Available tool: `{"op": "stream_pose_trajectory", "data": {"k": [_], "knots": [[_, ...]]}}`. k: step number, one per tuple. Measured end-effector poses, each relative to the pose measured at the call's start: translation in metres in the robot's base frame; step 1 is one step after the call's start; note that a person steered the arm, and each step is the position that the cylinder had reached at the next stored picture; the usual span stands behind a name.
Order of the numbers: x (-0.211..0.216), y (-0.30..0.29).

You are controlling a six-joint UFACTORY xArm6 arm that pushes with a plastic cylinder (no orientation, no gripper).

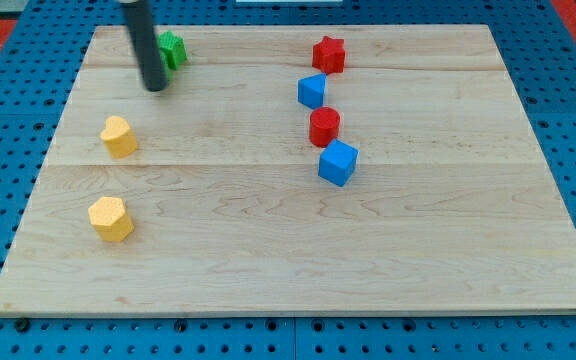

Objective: Slide the green star towards the center right

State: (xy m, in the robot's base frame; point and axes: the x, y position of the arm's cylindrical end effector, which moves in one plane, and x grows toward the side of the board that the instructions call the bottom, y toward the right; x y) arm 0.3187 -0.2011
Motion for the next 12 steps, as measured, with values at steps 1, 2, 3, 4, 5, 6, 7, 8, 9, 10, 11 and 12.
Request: {"op": "stream_pose_trajectory", "data": {"k": [1, 2, 3, 4, 5, 6, 7, 8, 9, 10, 11, 12], "knots": [[-0.01, -0.062], [-0.059, -0.028], [-0.076, 0.068], [-0.101, 0.063], [-0.127, 0.074], [-0.097, 0.158], [-0.063, 0.2], [-0.064, 0.151], [-0.065, 0.118], [-0.041, 0.138], [-0.023, 0.213], [-0.023, 0.321]]}}
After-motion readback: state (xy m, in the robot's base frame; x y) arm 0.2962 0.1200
